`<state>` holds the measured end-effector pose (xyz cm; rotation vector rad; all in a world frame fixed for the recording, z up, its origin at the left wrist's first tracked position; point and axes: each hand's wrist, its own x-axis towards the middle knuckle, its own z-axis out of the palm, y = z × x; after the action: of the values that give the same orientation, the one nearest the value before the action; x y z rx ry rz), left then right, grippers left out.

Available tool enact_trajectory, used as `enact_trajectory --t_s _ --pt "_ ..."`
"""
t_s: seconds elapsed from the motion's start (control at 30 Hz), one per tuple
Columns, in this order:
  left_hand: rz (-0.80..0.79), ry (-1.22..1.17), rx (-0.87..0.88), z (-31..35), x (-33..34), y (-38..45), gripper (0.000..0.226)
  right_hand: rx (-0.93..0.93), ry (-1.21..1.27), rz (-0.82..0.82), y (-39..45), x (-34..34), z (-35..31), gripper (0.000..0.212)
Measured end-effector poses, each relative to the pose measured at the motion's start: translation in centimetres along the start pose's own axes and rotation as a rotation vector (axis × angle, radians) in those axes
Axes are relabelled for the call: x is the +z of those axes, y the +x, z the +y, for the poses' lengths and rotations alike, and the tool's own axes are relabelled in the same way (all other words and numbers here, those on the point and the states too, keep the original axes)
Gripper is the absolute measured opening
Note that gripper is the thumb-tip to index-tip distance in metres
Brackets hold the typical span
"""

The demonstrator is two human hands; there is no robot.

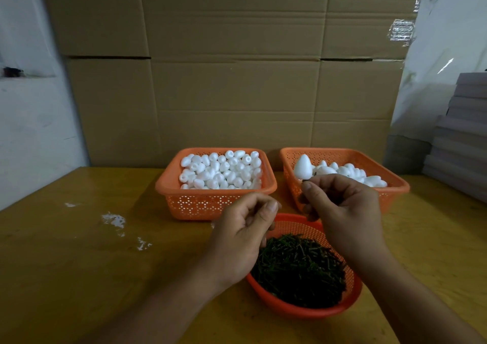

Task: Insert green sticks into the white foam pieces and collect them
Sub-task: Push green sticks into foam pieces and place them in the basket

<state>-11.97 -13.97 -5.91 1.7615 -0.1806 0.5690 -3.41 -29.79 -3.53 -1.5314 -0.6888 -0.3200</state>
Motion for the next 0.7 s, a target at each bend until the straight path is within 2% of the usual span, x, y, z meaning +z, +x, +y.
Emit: enact_trajectory --t_s 0.2,0.33,0.47,0.6,0.7 --pt "-0.042 0.022 0.013 0.0 0.1 -0.2 0.029 -0.013 -0.082 0.113 2.3 -0.9 1.2 0.015" --pt "-0.049 0.016 0.014 0.0 0.1 -0.3 0.027 0.006 -0.268 0.213 5.2 -2.4 2.8 0.017" --pt "-0.056 0.045 0.005 -0.3 0.4 -0.4 0.022 0.121 -0.489 0.284 8.3 -4.2 4.7 0.008" --pt "-0.060 0.069 0.008 -0.4 0.5 -0.5 0.022 0.249 -0.735 0.224 10.3 -5.5 6.3 0.012" --pt "-0.056 0.056 0.012 -0.4 0.4 -0.4 0.025 0.347 -0.885 0.131 11.3 -5.7 6.6 0.027"
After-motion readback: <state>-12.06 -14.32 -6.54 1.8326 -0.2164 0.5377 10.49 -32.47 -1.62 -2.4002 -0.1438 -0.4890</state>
